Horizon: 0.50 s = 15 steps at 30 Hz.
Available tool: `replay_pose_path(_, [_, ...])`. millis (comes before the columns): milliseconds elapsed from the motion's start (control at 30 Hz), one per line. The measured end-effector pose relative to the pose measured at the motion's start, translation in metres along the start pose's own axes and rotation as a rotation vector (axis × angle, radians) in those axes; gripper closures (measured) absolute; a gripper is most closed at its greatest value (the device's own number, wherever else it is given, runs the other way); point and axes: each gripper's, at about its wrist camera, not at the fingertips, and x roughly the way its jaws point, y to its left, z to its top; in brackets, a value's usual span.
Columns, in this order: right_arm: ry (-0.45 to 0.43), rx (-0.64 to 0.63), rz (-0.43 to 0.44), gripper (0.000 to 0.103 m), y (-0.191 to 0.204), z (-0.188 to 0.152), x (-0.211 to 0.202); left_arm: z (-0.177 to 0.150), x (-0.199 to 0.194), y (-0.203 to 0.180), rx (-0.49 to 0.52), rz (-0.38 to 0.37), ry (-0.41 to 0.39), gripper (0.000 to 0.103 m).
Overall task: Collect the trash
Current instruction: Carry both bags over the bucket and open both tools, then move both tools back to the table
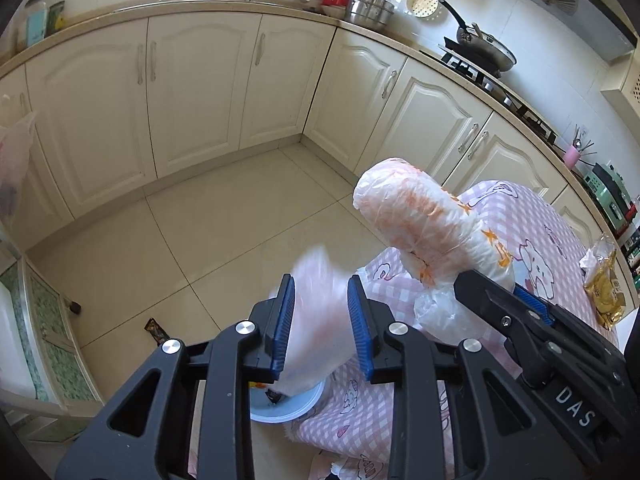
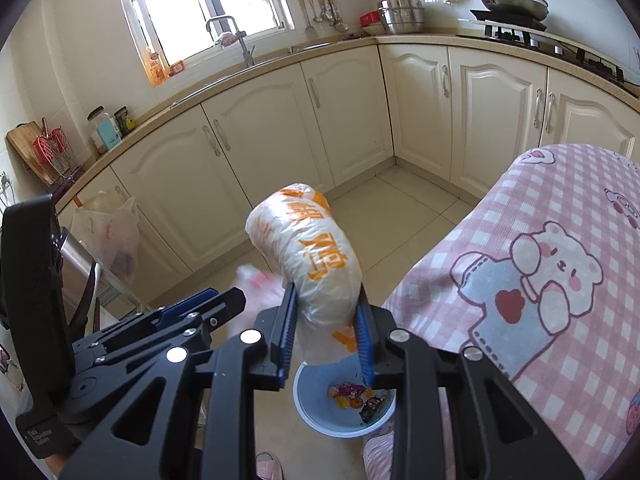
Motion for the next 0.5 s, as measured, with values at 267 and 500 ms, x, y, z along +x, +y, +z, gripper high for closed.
replay_pose_path(267, [0.013, -0.003, 0.002, 0.077, 0.007, 0.002, 0.008, 0.0, -0.005, 0.007, -0.023, 0.011, -0.006, 0.074])
replay_pose_path(500, [0.012, -0.01, 0.006, 0.077, 0.008, 0.003, 0.009, -0.002, -0.014, 0.012, -0.036, 0.018, -0.02, 0.072])
